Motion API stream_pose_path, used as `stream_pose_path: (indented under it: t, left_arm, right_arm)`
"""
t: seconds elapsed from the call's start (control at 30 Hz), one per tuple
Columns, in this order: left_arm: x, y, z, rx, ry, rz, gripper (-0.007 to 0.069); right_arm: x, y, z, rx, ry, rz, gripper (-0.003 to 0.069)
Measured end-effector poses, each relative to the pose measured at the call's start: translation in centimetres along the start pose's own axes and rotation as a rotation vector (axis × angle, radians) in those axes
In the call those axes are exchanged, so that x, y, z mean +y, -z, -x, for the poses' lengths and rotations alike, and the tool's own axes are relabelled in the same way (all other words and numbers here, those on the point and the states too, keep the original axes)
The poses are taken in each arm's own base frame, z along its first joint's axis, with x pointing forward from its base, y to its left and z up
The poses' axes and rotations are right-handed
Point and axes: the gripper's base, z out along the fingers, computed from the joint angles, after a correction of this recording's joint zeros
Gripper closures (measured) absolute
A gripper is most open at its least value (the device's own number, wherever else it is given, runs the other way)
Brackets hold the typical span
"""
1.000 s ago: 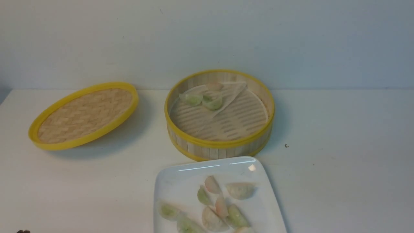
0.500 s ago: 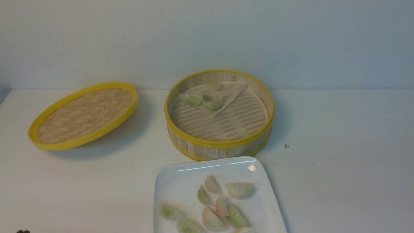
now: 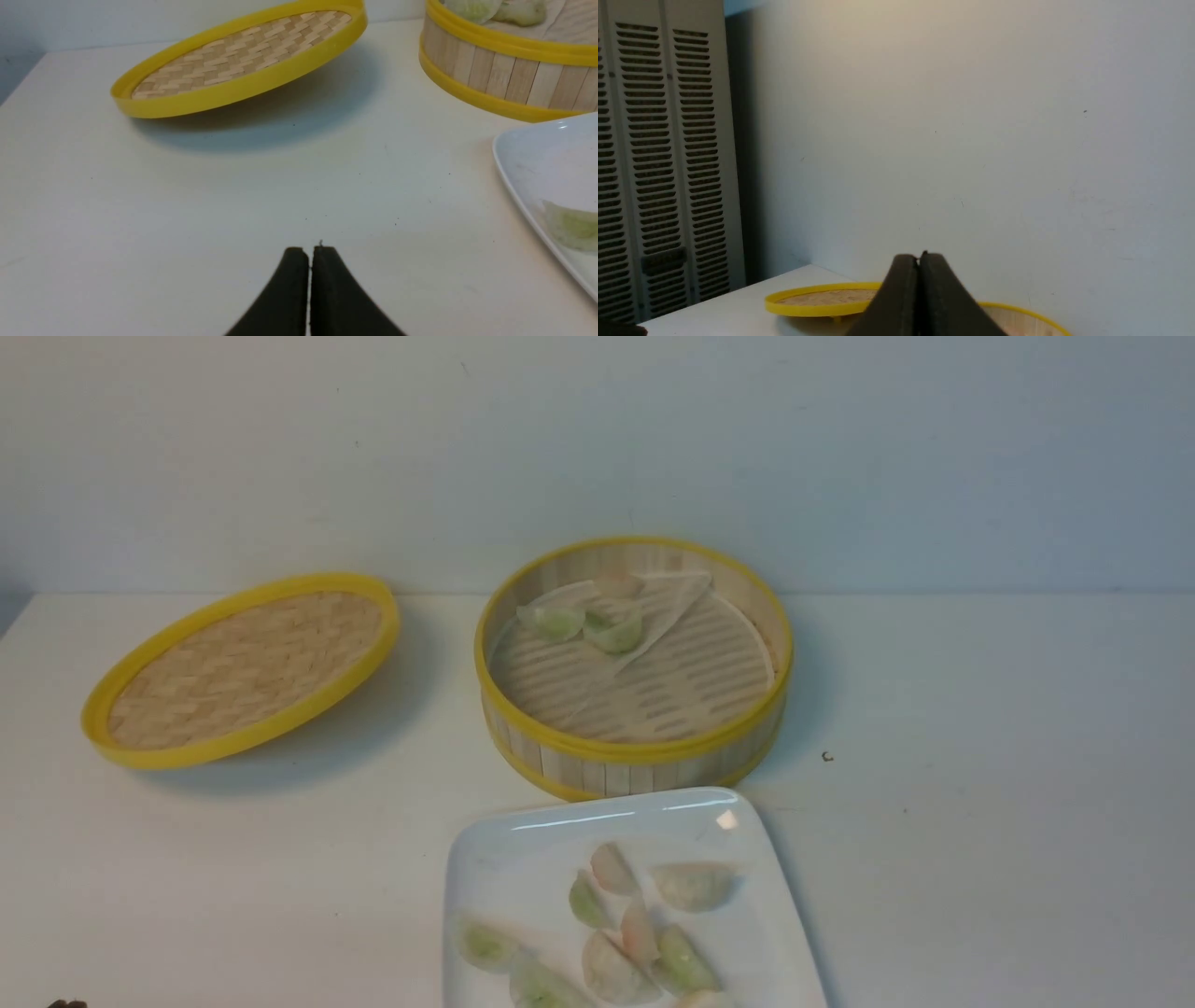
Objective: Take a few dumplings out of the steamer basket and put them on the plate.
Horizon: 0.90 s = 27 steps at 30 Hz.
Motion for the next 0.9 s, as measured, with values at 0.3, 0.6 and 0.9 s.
stream_pose_path:
  t: [0.3,0.6,0.9]
  left_arm:
    - [0.0,0.0,0.0,0.001,0.000,0.000,0.0631]
    - [0.0,0.0,0.0,0.002,0.000,0.000,0.0631]
    - [0.0,0.0,0.0,0.002,0.000,0.000,0.0631]
  right_arm:
    - [-1.8,-1.0,-6.6,0.188,0.095,-0.402,0.0673]
    - [-3.9,0.2,-14.8,0.444,0.070,-0.659,0.0673]
    - [-4.0,0.2,-14.8,0.442,0.075,-0.660,0.0673]
